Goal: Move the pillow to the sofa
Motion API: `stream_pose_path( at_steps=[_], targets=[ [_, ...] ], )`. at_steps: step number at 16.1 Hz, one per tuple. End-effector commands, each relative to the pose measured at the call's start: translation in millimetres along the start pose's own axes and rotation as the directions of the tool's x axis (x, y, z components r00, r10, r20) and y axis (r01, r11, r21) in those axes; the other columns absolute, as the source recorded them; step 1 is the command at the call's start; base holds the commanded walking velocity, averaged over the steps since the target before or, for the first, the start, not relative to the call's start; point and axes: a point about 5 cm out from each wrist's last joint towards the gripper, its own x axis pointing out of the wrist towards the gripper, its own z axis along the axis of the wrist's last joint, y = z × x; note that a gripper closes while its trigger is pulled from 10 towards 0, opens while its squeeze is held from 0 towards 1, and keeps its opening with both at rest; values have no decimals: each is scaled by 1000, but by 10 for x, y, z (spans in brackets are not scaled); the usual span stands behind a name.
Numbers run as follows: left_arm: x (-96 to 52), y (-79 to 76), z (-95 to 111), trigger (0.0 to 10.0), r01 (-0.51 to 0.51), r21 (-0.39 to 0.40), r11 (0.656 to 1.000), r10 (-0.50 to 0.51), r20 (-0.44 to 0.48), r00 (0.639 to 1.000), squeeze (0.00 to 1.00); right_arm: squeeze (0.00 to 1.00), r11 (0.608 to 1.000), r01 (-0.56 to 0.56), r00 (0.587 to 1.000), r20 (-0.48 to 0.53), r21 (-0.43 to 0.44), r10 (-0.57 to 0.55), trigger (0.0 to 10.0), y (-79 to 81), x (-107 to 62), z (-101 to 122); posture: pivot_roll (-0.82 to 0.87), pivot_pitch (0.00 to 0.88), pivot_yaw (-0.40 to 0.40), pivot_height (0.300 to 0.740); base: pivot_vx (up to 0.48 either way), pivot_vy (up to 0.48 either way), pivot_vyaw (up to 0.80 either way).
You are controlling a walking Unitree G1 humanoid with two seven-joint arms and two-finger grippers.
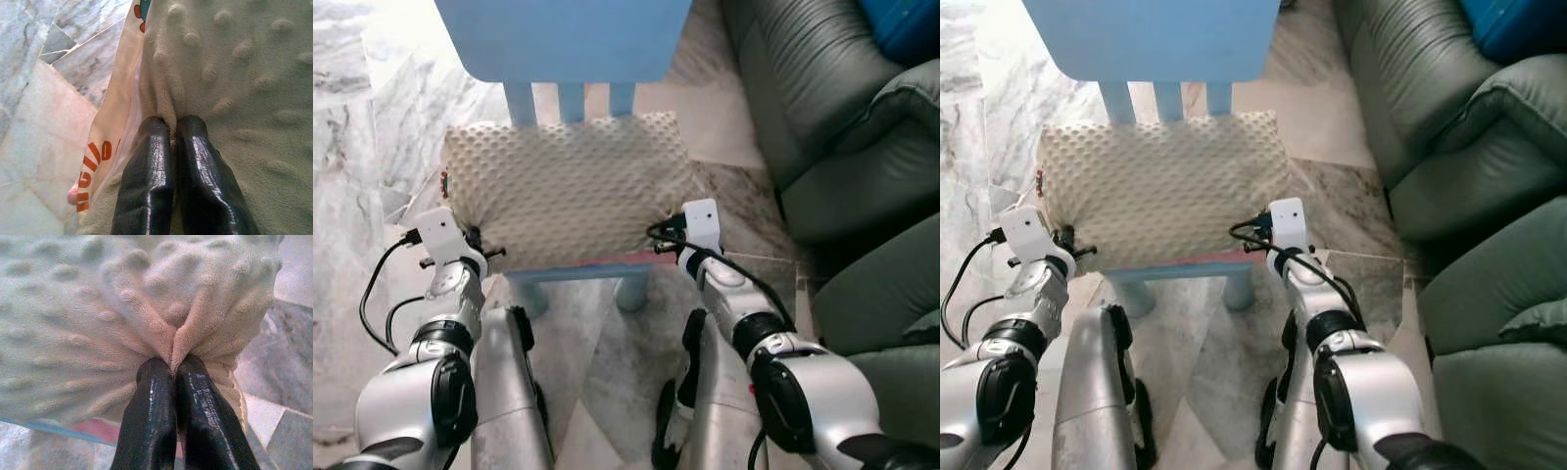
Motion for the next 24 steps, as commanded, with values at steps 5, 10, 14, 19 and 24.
stream_pose_path(
  at_steps=[5, 10, 14, 19, 24],
  targets=[
    [8, -54, 29, 0, 21, -28, 999, -21, 16, 1000, 0, 0, 1000, -16, 999, 35, 5, 16, 0, -245, -76, 33, 28, 43, -126, 517, 0, 0, 0],
    [40, -169, 389, 0, 84, -22, 996, -79, 185, 979, 0, 0, 1000, 18, 994, 110, 1, -18, 0, -440, -189, 33, 11, 0, -70, 517, 0, 0, 0],
    [-193, -280, 264, 0, 209, 150, 966, -246, 300, 922, 0, 0, 998, 14, 979, 203, -65, 0, 0, -475, -415, -74, 8, 0, -37, 517, 0, 0, 0],
    [-729, -408, -147, 0, 316, 215, 924, -370, 294, 881, 0, 0, 990, 113, 939, 333, -83, -79, 0, -361, -920, -152, 9, 0, -48, 517, 0, 0, 0],
    [-1087, -389, -260, 0, 332, 242, 912, -389, 252, 886, 0, 0, 968, 251, 920, 303, 26, -247, 0, -368, -1299, -297, -1, 0, -6, 517, 0, 0, 0]
  ],
)
